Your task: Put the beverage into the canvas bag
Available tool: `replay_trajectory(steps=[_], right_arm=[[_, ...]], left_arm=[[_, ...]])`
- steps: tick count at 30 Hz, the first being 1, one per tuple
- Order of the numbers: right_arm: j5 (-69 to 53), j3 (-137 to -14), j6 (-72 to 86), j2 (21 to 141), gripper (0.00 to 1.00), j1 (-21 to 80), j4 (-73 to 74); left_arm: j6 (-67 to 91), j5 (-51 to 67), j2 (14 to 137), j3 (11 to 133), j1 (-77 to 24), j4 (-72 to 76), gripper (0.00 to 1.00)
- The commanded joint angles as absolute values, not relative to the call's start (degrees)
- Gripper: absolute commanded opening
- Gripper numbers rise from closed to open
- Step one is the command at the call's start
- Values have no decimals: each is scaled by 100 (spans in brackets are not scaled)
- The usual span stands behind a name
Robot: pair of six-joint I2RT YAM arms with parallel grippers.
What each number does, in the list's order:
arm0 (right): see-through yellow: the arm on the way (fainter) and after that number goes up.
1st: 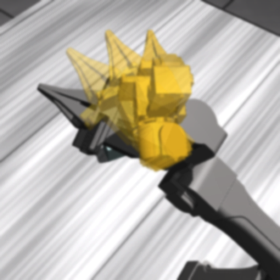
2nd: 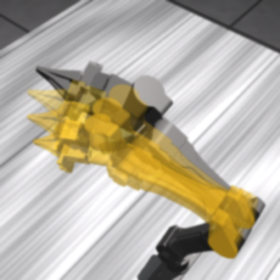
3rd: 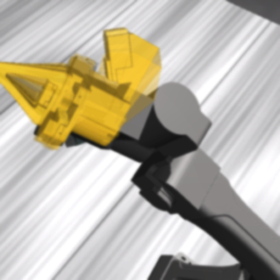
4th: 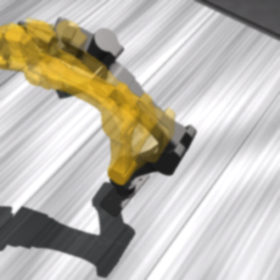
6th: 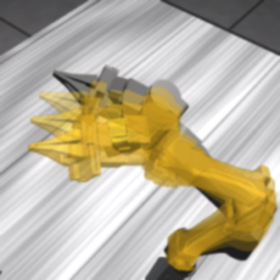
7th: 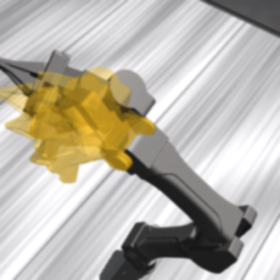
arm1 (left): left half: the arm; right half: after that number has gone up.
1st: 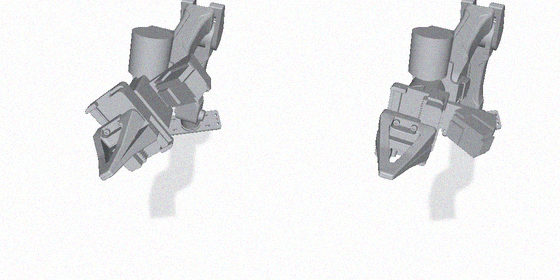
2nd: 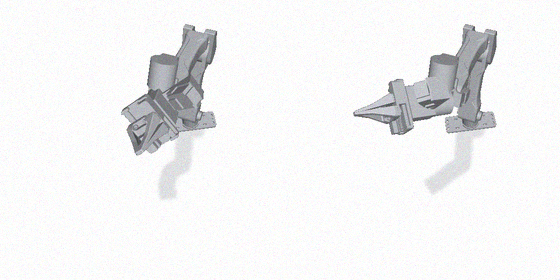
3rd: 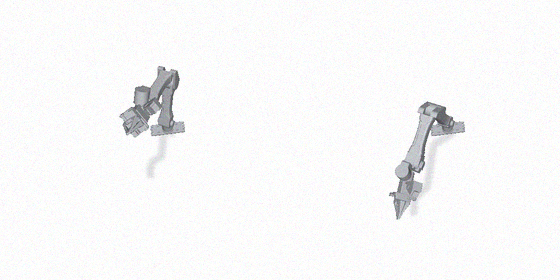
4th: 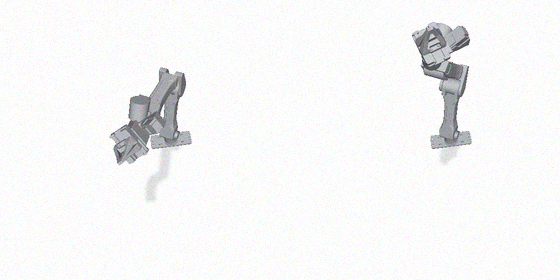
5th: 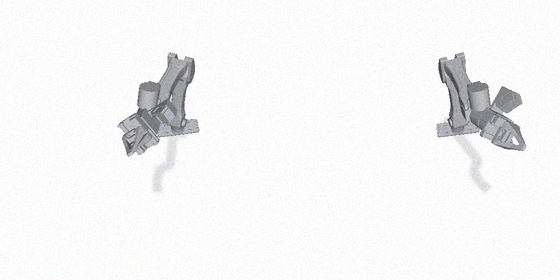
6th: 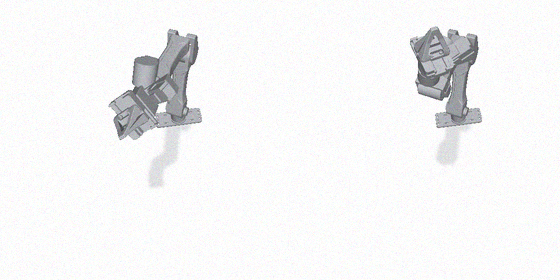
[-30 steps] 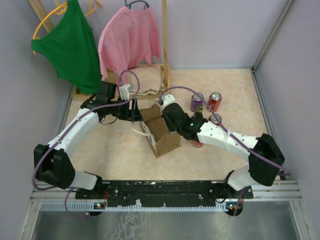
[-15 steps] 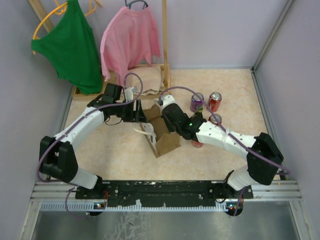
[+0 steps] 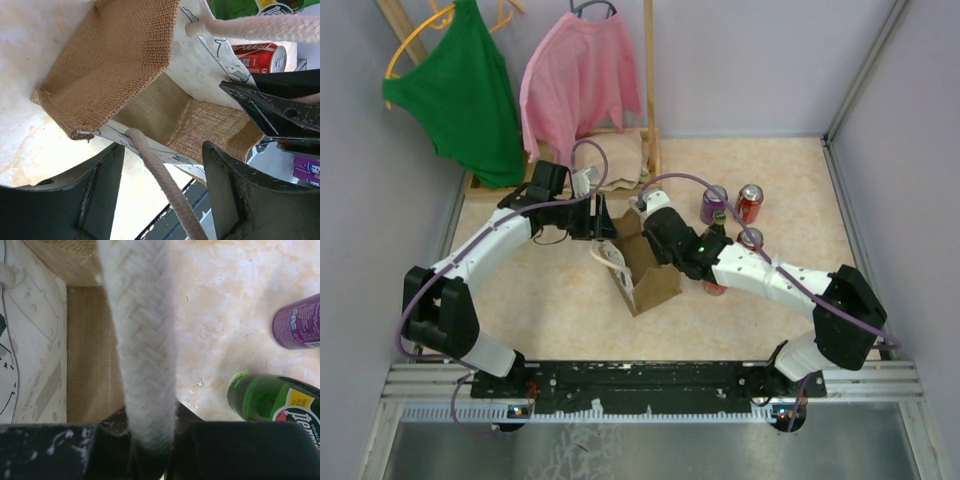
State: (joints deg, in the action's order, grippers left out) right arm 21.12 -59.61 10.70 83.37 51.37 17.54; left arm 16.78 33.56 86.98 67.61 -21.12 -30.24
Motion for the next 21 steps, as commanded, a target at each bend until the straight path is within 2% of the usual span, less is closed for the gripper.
replay_trajectory(steps=[1, 4, 7, 13, 18, 21], right_arm=[[2063, -6016, 1118, 8385, 14, 5177, 1649], [2046, -6053, 1116, 8443, 14, 5177, 1637], [2048, -6050, 1133, 8461, 13, 5177, 1622], [2074, -6006, 1192, 8421, 0, 5177, 1690], [2146, -5985, 1288, 8348, 0, 5183, 1883], [2214, -5958, 1392, 8263, 0, 5177, 2049]], left_arm=[[1695, 3507, 8570, 6630, -2170, -3133, 69], [1630, 3500, 8640, 6564, -2231, -3174, 66], [1548, 3465, 8681, 6451, -2305, -3190, 59], [1247, 3430, 8770, 6538, -2327, -3350, 31], [731, 3257, 9002, 7007, -2329, -3738, 6], [368, 3216, 9142, 7297, -2325, -4033, 0]])
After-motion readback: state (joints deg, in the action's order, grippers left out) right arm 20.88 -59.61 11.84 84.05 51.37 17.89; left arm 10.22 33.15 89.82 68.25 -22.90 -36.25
